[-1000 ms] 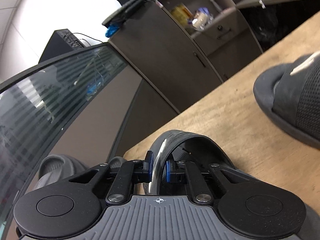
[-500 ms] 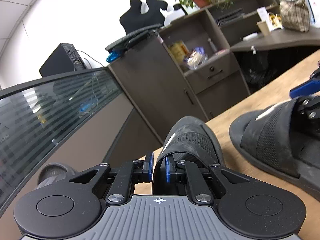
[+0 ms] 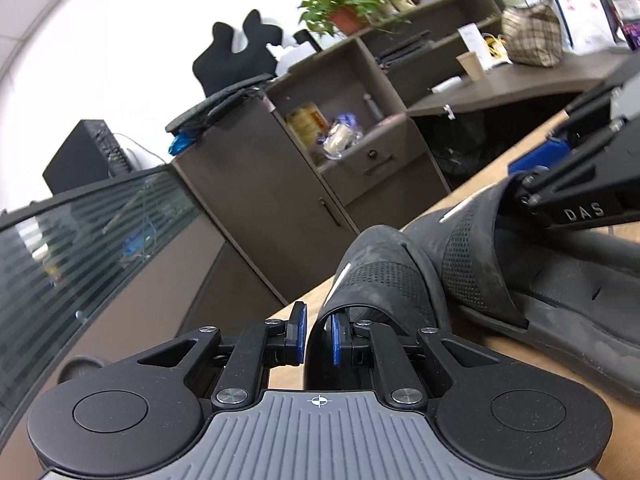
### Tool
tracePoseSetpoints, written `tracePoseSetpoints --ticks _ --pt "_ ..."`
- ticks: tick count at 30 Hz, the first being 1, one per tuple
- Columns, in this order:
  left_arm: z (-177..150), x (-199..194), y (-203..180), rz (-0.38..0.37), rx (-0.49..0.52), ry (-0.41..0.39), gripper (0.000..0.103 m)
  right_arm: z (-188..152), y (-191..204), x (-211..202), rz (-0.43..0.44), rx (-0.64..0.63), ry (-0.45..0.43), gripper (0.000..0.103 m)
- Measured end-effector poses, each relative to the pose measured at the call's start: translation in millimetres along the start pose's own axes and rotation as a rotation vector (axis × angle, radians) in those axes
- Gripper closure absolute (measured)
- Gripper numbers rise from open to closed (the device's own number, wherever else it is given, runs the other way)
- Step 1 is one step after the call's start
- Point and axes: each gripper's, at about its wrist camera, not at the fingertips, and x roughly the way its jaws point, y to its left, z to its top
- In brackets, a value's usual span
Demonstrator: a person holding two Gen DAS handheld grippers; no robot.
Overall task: Organize scattered shoes
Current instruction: 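Carry both held slippers across the table toward the circled marking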
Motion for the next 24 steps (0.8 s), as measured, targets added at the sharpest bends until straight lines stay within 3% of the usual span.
tracePoseSetpoints --ticks 14,20,24 --pt "18.6 22.6 -34.7 -0.096 0.063 -0.01 0.086 -11.1 -19.6 -2.2 -0.03 0.014 0.027 0.073" --pt "6.6 22.9 -24.0 -0.111 0.007 -0.002 0.076 -13.3 -15.4 -1.0 -0.017 0.0 0.032 0.067" --pt "-2.6 29.3 -17.0 -0.105 -0.03 0.037 0.075 -13.4 -12.5 1.1 -0.022 -0.008 0.029 0.062"
